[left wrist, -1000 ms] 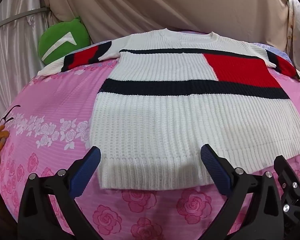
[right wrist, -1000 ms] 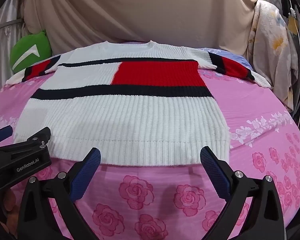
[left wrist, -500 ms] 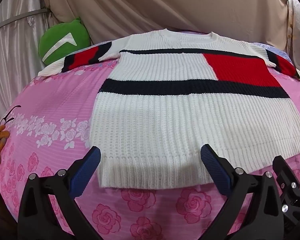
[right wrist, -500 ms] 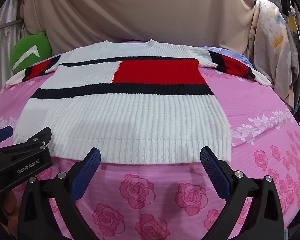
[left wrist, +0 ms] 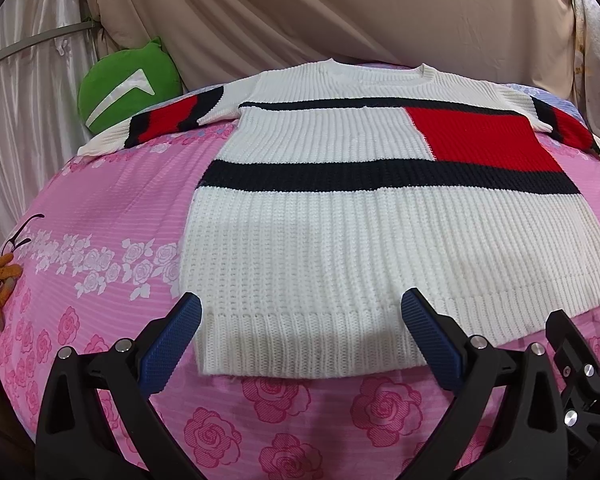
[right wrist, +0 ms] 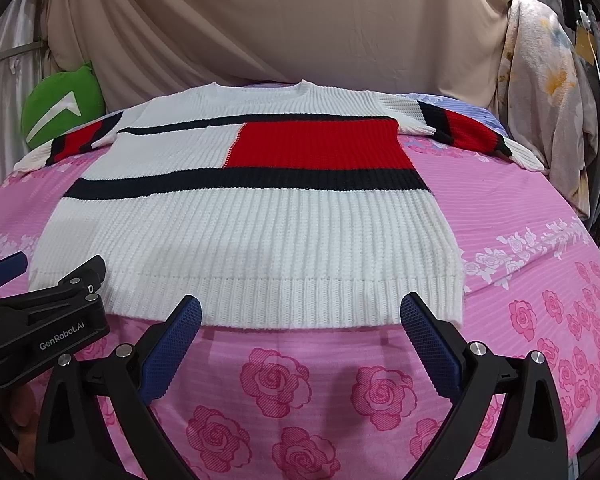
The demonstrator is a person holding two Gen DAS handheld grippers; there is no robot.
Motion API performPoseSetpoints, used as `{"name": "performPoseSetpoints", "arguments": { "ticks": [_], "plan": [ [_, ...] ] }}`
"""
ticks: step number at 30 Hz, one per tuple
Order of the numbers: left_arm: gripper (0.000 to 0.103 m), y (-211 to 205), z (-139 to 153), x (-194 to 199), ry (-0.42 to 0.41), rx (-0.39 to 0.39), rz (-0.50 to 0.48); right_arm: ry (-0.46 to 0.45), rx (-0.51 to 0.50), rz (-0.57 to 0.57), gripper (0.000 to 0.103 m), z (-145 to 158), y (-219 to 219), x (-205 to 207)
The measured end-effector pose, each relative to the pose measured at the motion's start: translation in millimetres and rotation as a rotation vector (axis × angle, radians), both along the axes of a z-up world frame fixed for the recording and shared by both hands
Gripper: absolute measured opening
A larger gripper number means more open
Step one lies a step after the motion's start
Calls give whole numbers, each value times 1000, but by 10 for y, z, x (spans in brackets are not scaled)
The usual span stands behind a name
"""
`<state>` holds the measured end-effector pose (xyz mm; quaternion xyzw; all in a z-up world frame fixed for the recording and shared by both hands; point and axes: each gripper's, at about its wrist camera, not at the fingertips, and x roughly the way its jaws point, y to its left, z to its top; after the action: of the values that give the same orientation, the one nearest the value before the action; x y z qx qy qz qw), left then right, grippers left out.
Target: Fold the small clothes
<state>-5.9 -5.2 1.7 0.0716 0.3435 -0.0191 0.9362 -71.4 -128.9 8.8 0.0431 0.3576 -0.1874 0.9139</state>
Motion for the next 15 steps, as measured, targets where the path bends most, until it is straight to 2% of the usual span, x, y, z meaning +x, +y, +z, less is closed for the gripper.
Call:
{"name": "performPoseSetpoints", "arguments": {
  "ticks": [15],
  "plan": [
    [98, -20, 3, -1, -3, 6, -4, -4, 0, 0, 98, 7, 2, 0]
  ]
}}
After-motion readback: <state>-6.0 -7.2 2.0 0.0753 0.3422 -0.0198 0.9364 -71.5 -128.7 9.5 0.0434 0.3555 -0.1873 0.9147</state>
